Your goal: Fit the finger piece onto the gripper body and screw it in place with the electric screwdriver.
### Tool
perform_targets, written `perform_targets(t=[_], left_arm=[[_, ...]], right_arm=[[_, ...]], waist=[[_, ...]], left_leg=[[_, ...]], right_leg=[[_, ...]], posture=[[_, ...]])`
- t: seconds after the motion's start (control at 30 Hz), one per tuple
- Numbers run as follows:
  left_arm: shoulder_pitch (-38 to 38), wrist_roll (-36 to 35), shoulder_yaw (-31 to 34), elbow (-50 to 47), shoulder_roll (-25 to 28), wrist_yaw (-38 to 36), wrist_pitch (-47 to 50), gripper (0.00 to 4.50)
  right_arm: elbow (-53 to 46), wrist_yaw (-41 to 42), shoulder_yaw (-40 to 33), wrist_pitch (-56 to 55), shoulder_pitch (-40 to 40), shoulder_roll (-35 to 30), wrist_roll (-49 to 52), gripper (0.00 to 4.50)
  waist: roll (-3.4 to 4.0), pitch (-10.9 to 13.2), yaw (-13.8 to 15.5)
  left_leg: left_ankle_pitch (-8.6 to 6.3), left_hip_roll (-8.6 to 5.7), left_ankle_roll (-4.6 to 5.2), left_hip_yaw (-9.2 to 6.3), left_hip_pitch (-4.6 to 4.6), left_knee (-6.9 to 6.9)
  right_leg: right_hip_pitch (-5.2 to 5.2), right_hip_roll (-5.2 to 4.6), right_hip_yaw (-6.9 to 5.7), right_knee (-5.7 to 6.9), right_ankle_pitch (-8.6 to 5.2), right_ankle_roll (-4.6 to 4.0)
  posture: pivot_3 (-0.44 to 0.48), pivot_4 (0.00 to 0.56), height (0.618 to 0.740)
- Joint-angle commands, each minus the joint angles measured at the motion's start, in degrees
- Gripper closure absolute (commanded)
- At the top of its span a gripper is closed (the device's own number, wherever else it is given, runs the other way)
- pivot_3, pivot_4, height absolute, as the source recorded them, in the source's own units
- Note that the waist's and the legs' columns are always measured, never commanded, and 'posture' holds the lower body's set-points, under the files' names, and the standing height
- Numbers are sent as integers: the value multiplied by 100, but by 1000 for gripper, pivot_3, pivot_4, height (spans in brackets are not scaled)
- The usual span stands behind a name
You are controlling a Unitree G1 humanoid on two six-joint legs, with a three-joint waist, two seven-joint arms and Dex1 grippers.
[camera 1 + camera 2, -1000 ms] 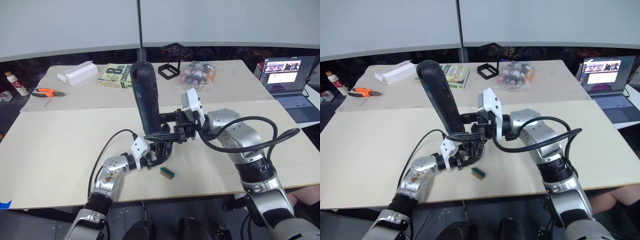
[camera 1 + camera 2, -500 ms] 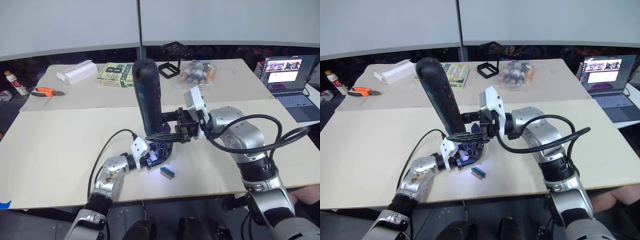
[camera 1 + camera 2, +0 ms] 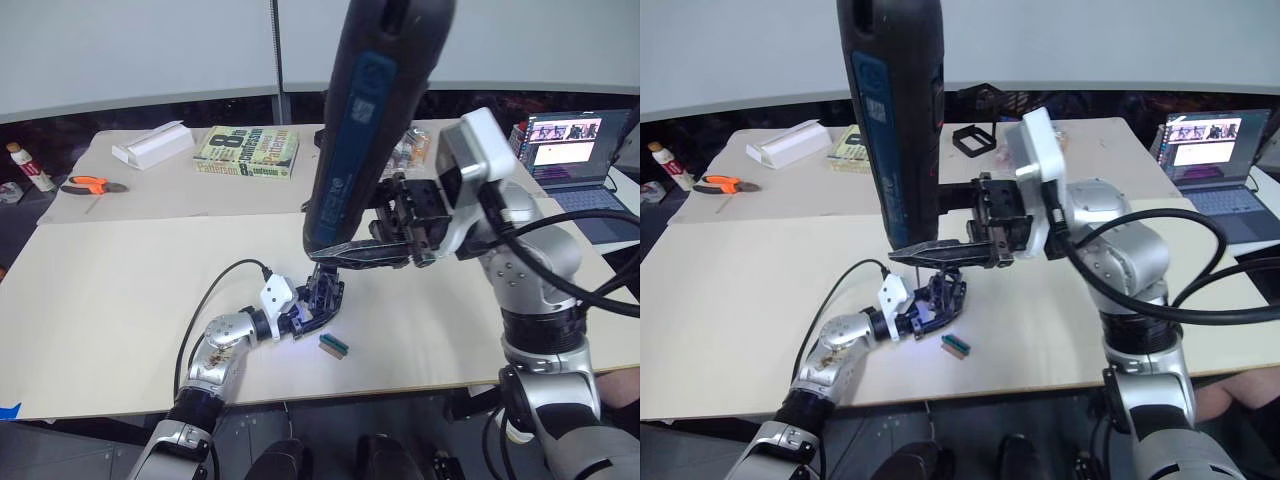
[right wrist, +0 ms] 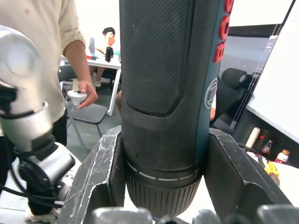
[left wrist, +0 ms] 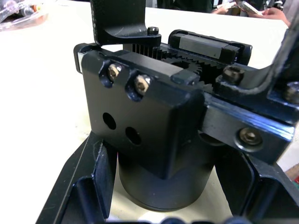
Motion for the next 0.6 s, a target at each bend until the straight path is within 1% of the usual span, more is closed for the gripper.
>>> perform_targets(t=[0.03, 0.13, 0.27, 0.33, 0.43, 0.47, 0.57, 0.6], left_arm=[[338, -34, 13, -127, 224, -95, 315, 56], [626, -200, 224, -755, 597, -216, 341, 56], [1119, -799, 669, -1597, 1139, -581, 402, 56], [1425, -1261, 1041, -2035, 1440, -775, 591, 56], [1834, -1884, 1589, -2578, 1844, -1006, 909, 56], [1985, -2044, 1849, -2740, 2018, -1021, 1013, 56], [2321, -2287, 2421, -3012, 2402, -954, 1254, 56], [2387, -2321, 2528, -3056, 2466, -923, 1311, 56]], right_arm=[[-270, -153, -480, 217, -70, -279, 436, 2566], [-173, -4, -772, 401, 7, -861, 503, 2566], [281, 294, -964, 533, 56, -1595, 403, 2566], [616, 483, -1017, 547, 54, -1937, 294, 2566], [1070, 857, -950, 777, 121, -2538, 164, 2566], [1330, 1054, -841, 867, 180, -2850, -12, 2566], [1944, 1509, -454, 851, 331, -3508, -609, 2566], [2062, 1599, -330, 837, 352, -3638, -769, 2566]], waist=[[0, 0, -21], [0, 0, -47], [-1, 3, -68], [2, 10, -57], [8, 25, -25], [11, 29, -6], [20, 37, 27], [26, 41, 29]], left_leg=[[0, 1, 0, 0, 1, -3], [0, 3, 0, 1, 0, -15], [1, 4, 0, 5, 0, -39], [-1, 5, 3, 5, -2, -44], [-16, 6, 27, 5, -5, -45], [-16, 6, 28, 6, -6, -45], [-19, 6, 32, 5, -7, -45], [-20, 5, 33, 6, -7, -45]], right_leg=[[0, 0, 1, -1, 0, 0], [-5, 0, 4, -4, 0, -1], [-14, 0, 10, -12, -2, -3], [-18, 0, 9, -14, -3, -5], [-17, -3, 9, -17, -3, -6], [-17, -5, 9, -18, -3, -6], [-12, -6, 5, -34, -4, -7], [-9, -6, 5, -42, -4, -7]], posture=[[0, 150, 740], [0, 150, 740], [0, 150, 740], [0, 150, 740], [0, 150, 740], [0, 150, 740], [0, 150, 740], [0, 150, 740]])
